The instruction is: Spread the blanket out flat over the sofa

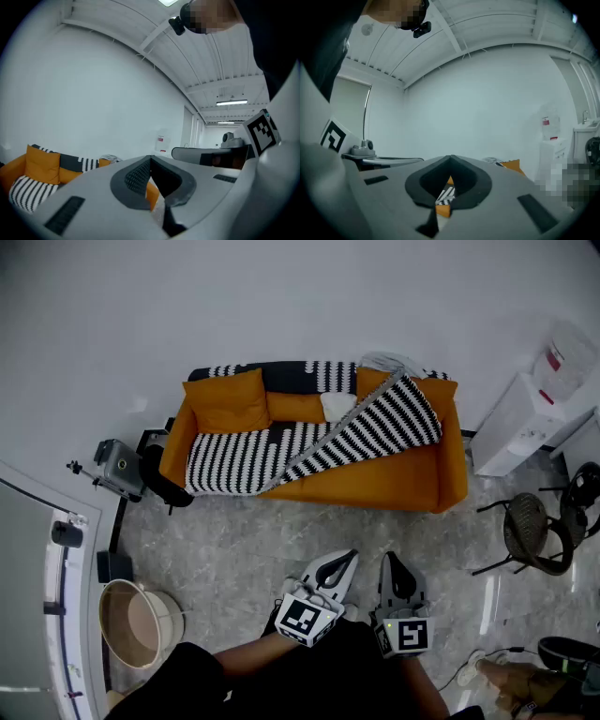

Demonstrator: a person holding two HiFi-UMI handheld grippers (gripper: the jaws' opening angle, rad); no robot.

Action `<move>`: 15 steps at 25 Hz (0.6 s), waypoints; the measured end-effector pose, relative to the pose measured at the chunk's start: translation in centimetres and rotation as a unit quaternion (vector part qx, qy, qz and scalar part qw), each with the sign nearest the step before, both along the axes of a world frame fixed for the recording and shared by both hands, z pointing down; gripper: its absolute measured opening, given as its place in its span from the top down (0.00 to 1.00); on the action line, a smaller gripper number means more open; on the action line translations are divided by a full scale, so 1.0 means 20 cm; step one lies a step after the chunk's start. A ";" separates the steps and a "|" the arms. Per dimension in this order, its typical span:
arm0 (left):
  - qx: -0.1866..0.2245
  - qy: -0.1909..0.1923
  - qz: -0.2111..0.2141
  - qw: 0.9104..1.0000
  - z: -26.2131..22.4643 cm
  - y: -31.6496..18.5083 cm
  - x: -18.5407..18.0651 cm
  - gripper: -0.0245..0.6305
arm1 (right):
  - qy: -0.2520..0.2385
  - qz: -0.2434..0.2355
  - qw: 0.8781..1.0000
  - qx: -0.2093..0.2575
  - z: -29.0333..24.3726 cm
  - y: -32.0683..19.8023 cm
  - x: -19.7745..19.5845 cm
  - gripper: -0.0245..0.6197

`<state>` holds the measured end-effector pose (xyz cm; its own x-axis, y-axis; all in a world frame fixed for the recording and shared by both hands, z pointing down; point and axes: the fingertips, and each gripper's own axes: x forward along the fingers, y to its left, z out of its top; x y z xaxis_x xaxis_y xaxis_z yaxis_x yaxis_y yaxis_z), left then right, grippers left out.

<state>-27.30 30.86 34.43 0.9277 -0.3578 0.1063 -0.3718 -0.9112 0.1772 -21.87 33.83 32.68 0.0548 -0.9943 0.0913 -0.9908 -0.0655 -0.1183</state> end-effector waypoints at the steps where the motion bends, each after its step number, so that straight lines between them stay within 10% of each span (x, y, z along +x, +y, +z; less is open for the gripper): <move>1: 0.000 -0.002 0.001 1.000 0.02 0.01 0.02 0.95 | -0.001 0.000 1.000 0.002 0.00 0.01 0.02 0.91; 15: -0.016 -0.040 -0.016 0.999 0.23 -0.08 0.13 0.95 | -0.060 0.012 0.998 0.014 0.15 -0.01 0.27 0.90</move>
